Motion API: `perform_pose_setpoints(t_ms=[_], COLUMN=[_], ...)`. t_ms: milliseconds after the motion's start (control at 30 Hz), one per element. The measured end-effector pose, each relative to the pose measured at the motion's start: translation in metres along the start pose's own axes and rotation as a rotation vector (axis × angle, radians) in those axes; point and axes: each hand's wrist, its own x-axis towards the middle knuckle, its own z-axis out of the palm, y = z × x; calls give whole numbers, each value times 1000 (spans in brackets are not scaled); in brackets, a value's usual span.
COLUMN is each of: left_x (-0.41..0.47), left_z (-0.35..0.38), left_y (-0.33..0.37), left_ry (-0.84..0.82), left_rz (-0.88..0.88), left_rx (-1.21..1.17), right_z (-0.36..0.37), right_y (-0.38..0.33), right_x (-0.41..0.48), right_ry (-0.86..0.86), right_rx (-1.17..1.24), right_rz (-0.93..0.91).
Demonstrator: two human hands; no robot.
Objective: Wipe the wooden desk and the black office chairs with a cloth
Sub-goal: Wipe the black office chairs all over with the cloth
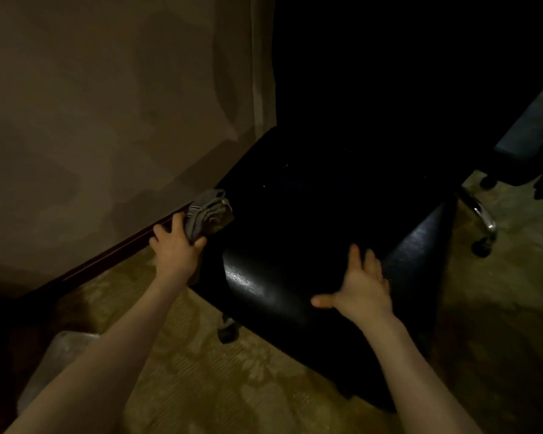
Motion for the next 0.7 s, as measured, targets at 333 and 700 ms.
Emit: perform_pose_setpoints(t_ms=[333, 700], left_x=[34, 70], left_z=[-43, -53], left_y=[4, -32], left_ry=[15, 87], left_rz=[776, 781], left_rx=[-117, -157], right_z=[31, 40], right_y=[-139, -189], right_x=[66, 125], right_ry=[226, 104], right_rx=[-160, 62], right_rz=[-919, -1190])
